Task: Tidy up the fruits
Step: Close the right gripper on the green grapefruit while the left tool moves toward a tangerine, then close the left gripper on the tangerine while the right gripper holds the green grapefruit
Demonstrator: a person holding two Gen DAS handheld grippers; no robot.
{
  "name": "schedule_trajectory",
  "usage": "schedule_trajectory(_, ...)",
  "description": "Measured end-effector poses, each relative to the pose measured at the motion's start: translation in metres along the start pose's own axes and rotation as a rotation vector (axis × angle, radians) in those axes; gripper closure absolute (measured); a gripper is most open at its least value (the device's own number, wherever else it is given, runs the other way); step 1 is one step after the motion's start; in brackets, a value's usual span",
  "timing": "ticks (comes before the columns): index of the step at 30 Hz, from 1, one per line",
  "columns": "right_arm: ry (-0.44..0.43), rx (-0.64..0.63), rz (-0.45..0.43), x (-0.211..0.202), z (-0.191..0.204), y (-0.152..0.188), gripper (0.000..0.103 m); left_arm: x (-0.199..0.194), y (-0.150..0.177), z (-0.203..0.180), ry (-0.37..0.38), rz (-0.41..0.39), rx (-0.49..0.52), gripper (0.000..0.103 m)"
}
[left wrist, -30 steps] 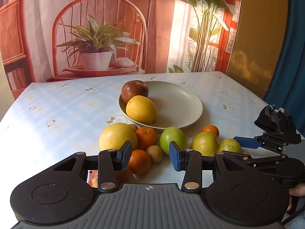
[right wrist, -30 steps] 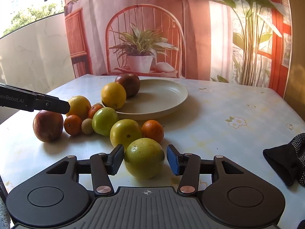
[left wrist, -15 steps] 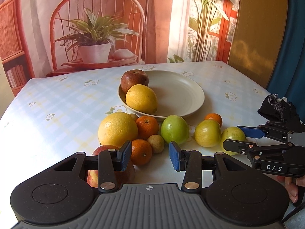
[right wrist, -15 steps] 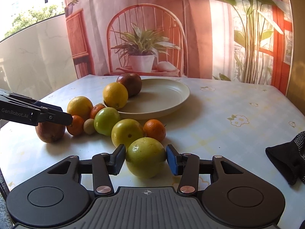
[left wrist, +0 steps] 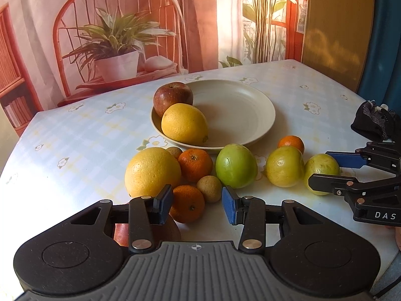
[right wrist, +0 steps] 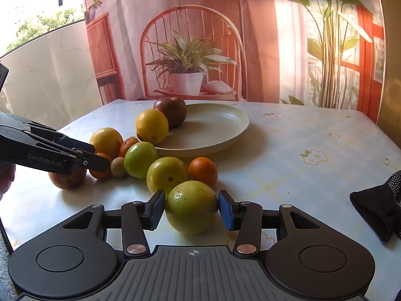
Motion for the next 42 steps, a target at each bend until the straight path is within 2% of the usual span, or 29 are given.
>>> schedule_trajectory(5, -0.002, 0.002, 0.000, 0.000, 0.000, 0.000, 0.060, -0.005, 0.003, -0.004, 0.033, 0.002, -0.015, 0.058)
schedule_trajectory(14, -0.001, 0.002, 0.001, 0.000, 0.000, 0.000, 0.060, -0.013, 0.018, -0.040, 0.215, 0.012, 0.022, 0.058)
schedule_trajectory(17, -0.002, 0.003, 0.001, 0.000, 0.000, 0.000, 0.060, -0.018, 0.014, -0.037, 0.179, -0.030, 0.032, 0.058)
schedule_trajectory(19, -0.003, 0.005, 0.001, 0.000, 0.000, 0.000, 0.060, -0.022, 0.008, -0.031, 0.128, -0.062, 0.035, 0.058)
schedule_trajectory(21, -0.005, 0.009, 0.002, 0.000, 0.001, 0.000, 0.060, -0.020, 0.006, -0.026, 0.088, -0.063, 0.036, 0.058)
schedule_trajectory(23, -0.005, 0.009, 0.002, 0.000, 0.001, 0.000, 0.060, -0.013, 0.007, -0.022, 0.065, -0.029, 0.034, 0.058)
schedule_trajectory(29, -0.005, 0.007, 0.001, 0.000, 0.000, 0.000, 0.060, 0.001, 0.016, -0.023, 0.114, 0.027, 0.005, 0.058)
schedule_trajectory(34, -0.004, 0.005, 0.001, 0.000, 0.000, 0.000, 0.060, 0.009, 0.019, -0.020, 0.099, 0.041, -0.009, 0.058)
schedule_trajectory(42, -0.005, 0.008, 0.002, 0.000, 0.001, -0.001, 0.060, 0.011, 0.018, -0.024, 0.075, 0.028, 0.038, 0.060)
Point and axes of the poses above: each gripper's, at about its wrist camera, not at the fingertips, and x roughly the way its jaws point, z to its left, y to its underside, the point moved 10 cm from there along x, roughly the way its jaws point, and after that the axes turned 3 degrees about y, right-handed, at the moved point
